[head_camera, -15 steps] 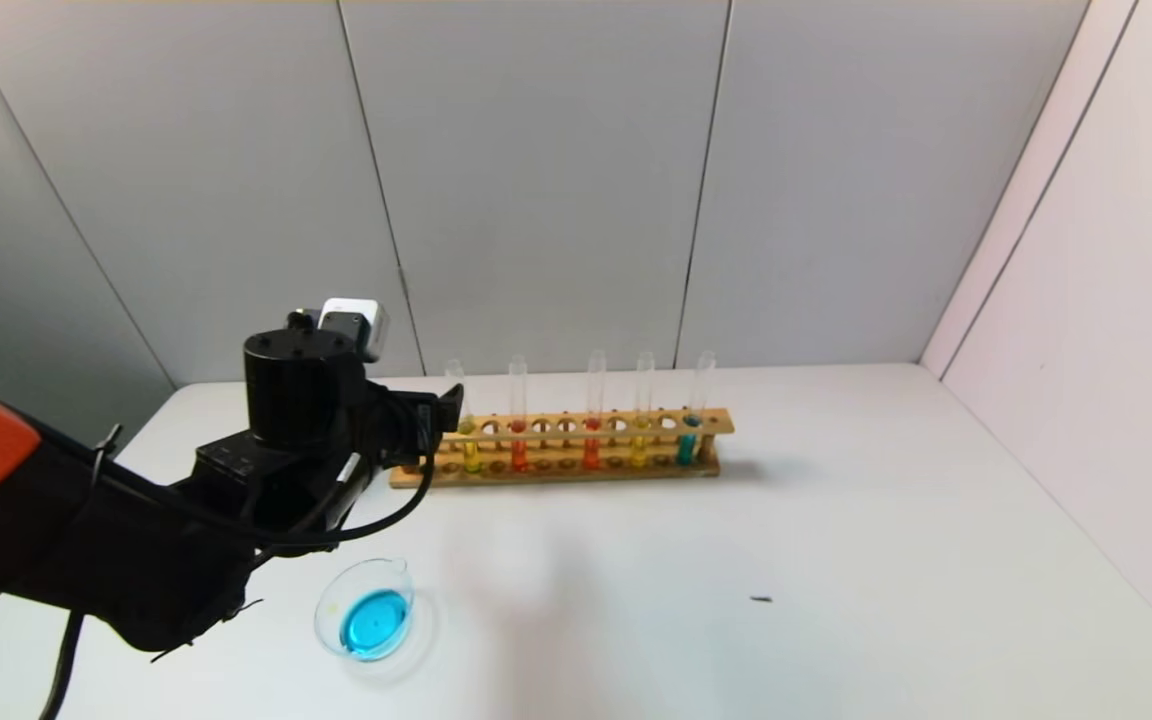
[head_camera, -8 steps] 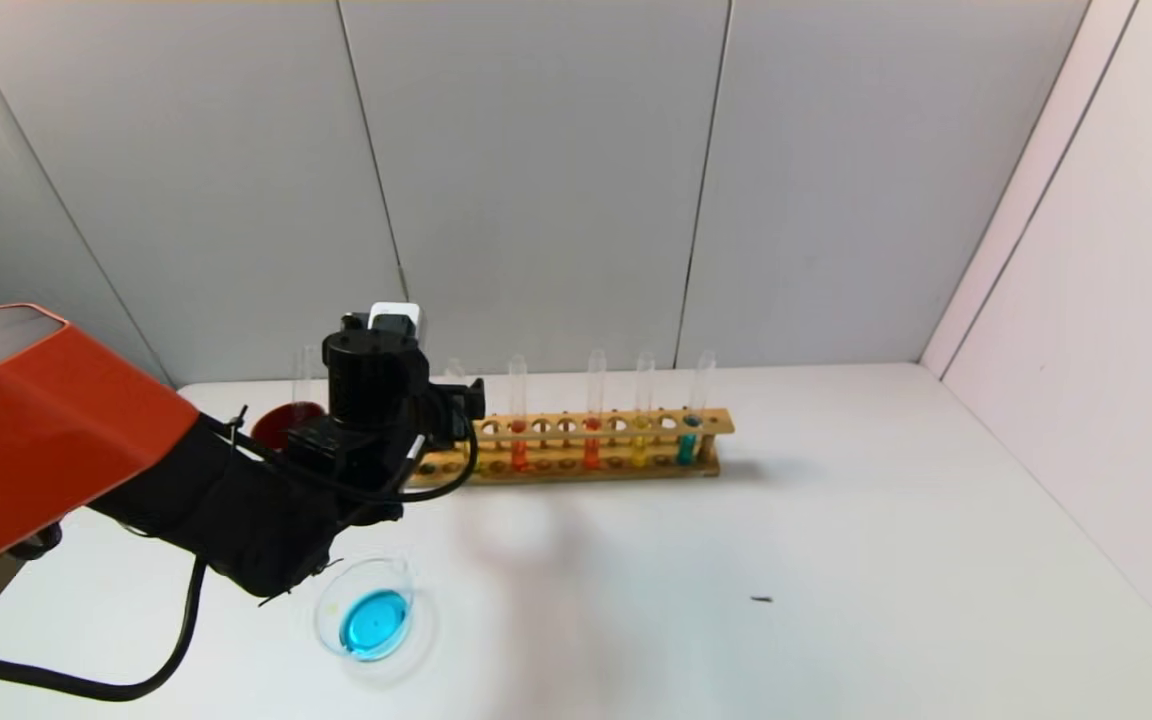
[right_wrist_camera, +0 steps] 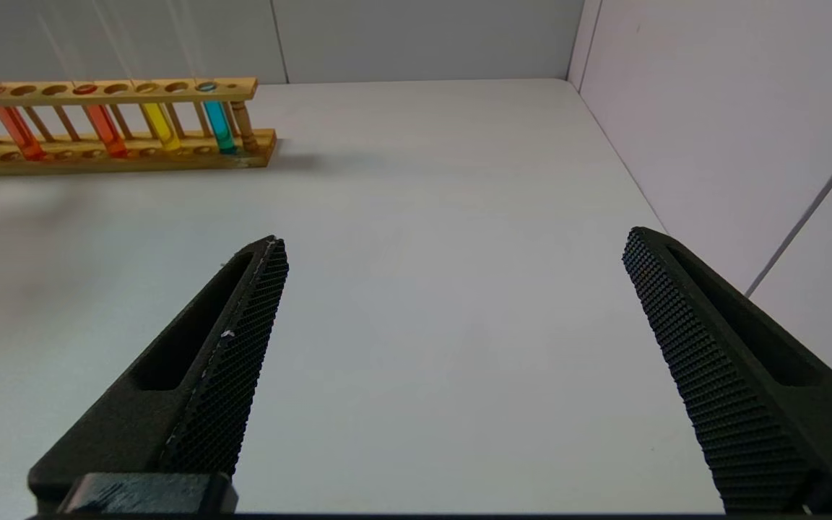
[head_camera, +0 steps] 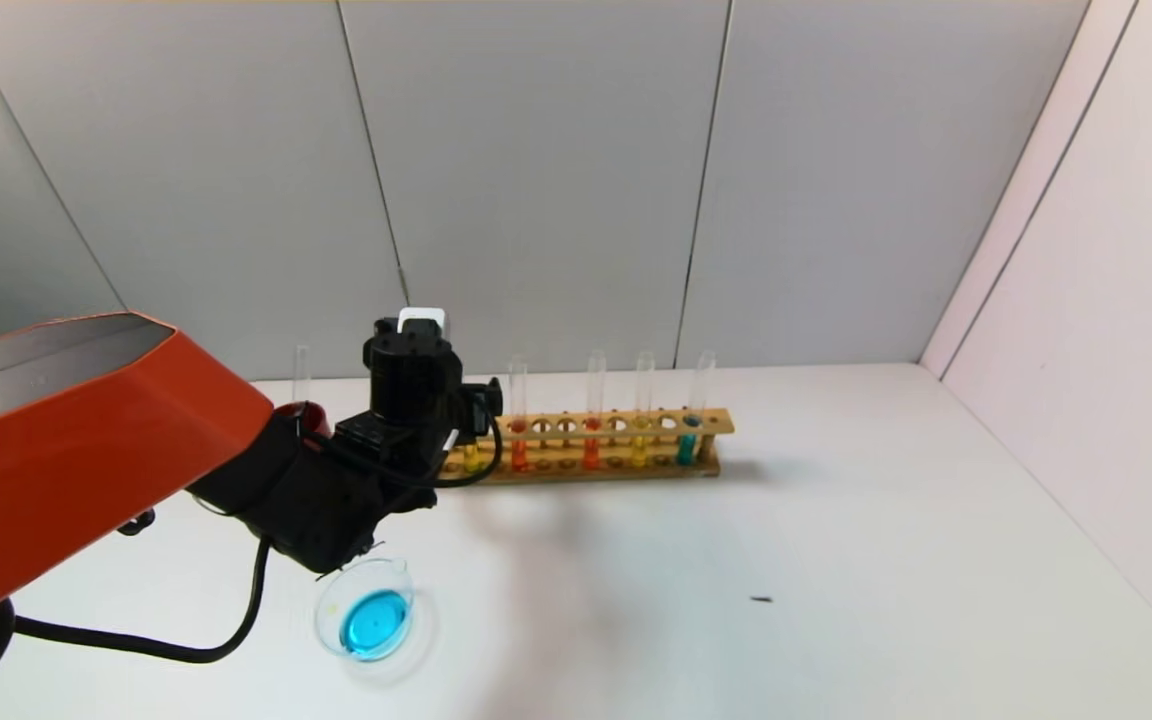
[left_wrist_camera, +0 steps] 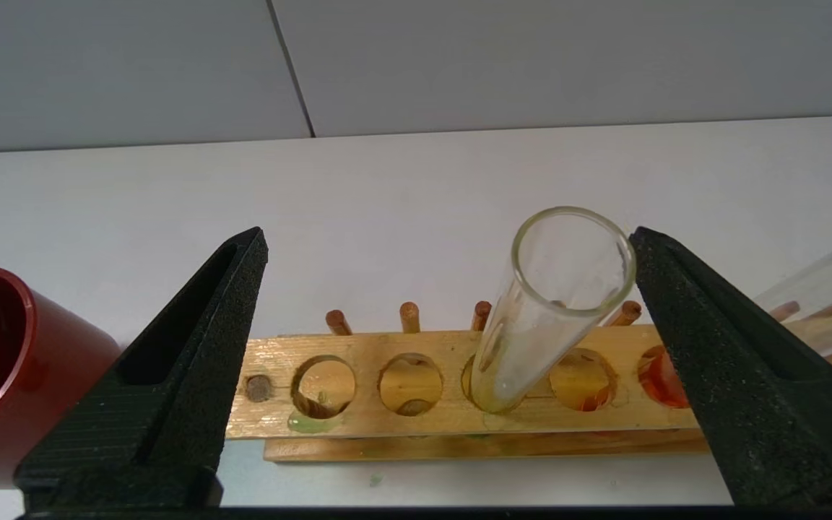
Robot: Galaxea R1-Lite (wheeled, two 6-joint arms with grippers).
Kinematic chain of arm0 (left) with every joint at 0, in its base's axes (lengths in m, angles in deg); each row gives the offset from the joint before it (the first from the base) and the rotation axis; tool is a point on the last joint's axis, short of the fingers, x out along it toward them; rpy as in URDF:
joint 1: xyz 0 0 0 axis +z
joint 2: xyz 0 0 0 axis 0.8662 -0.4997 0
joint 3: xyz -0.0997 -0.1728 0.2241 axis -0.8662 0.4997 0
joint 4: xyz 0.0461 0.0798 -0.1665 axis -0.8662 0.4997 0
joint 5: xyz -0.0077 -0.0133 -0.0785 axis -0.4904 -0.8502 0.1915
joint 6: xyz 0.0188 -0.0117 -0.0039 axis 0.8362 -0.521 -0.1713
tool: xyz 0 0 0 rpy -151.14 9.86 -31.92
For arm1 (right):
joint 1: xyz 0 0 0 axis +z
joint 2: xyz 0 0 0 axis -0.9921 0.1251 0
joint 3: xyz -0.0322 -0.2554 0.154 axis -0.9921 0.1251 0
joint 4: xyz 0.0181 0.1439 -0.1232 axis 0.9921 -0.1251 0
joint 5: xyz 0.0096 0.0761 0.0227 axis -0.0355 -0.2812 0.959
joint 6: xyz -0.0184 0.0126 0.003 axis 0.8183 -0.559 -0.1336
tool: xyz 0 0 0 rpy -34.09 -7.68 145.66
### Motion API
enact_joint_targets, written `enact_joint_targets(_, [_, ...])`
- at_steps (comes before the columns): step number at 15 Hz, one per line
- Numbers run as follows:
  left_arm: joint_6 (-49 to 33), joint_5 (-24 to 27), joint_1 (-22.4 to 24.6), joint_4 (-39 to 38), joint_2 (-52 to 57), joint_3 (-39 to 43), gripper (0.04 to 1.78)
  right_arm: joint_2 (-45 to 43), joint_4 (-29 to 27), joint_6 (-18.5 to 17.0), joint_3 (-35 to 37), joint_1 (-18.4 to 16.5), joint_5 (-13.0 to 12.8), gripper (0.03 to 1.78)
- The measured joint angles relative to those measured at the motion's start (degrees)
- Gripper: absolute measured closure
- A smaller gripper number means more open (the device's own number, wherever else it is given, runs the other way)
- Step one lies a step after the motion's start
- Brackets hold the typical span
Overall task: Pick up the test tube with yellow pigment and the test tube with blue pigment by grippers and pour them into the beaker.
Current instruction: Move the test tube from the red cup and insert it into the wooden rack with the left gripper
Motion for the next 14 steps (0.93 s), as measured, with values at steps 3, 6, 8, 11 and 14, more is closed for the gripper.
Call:
enact_joint_targets(3, [0.1, -0.2, 0.0, 0.4, -1.5, -2.2, 0.07, 0.0, 0.0, 0.0, 0.0, 0.0, 0.0, 0.11])
enact_joint_targets(6, [0.2, -0.2, 0.0, 2.1, -2.3, -4.8, 0.07, 0.0, 0.0, 0.0, 0.0, 0.0, 0.0, 0.11])
enact_joint_targets(8, [0.2, -0.2, 0.0, 1.7, -3.0, -5.3, 0.07, 0.0, 0.0, 0.0, 0.0, 0.0, 0.0, 0.11])
enact_joint_targets(11, [0.1, -0.3, -0.6, 0.6, -3.5, -4.3, 0.07, 0.0, 0.0, 0.0, 0.0, 0.0, 0.0, 0.11])
enact_joint_targets(14, [0.1, -0.9, -1.5, -1.5, -3.6, -2.5, 0.07, 0.0, 0.0, 0.0, 0.0, 0.0, 0.0, 0.11])
